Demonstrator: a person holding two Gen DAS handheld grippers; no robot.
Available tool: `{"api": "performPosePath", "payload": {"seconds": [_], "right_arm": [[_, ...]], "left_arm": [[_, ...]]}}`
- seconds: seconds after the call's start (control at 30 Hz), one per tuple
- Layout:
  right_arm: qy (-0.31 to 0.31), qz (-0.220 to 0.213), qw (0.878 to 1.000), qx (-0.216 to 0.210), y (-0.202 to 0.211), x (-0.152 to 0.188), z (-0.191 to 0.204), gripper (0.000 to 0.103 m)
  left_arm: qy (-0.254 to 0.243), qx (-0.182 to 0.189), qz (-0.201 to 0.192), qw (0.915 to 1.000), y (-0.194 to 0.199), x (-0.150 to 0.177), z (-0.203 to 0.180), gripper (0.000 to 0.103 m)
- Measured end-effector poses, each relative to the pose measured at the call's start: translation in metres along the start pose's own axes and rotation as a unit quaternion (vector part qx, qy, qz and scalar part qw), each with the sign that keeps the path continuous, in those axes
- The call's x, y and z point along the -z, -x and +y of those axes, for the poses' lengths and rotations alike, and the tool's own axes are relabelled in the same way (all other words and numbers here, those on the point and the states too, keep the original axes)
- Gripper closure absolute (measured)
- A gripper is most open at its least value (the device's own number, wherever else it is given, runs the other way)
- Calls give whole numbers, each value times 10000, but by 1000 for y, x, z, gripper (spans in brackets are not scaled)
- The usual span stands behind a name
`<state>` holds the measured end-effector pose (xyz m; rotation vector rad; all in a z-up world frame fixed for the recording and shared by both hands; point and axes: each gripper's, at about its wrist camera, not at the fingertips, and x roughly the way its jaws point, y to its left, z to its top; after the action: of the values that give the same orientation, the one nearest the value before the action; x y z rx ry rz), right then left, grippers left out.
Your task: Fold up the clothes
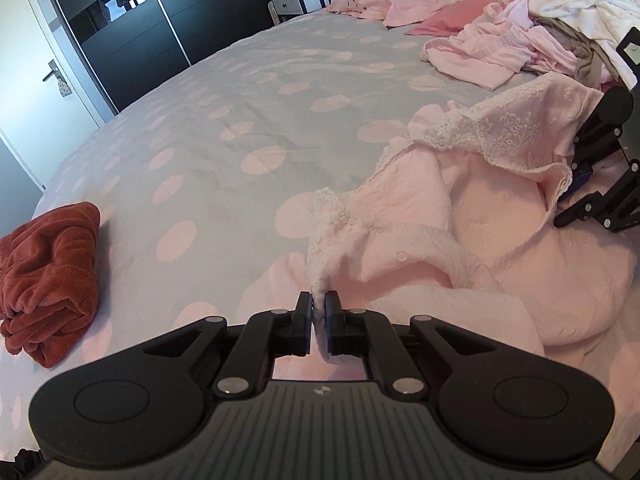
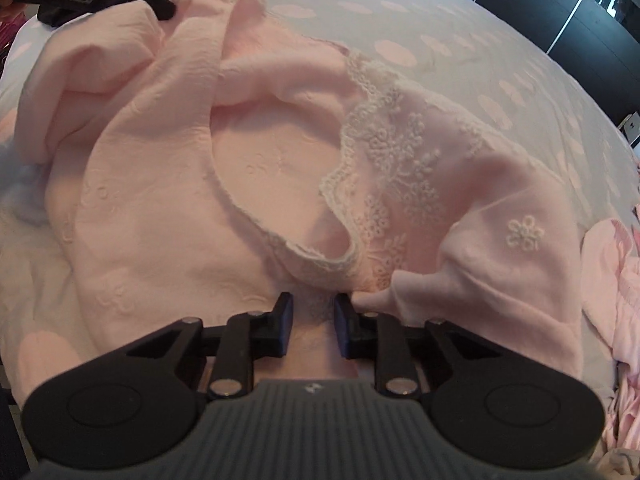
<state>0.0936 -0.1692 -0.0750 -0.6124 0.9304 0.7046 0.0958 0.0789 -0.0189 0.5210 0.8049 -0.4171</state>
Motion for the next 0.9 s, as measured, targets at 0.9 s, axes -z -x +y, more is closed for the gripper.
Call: {"api": "performPosePath", "payload": {"seconds": [0.9], "right_arm": [[-58,-435,9990,-16,43,5,14,73]], "left_arm": [[287,-208,-445,9984,28,-1,3,99]]}}
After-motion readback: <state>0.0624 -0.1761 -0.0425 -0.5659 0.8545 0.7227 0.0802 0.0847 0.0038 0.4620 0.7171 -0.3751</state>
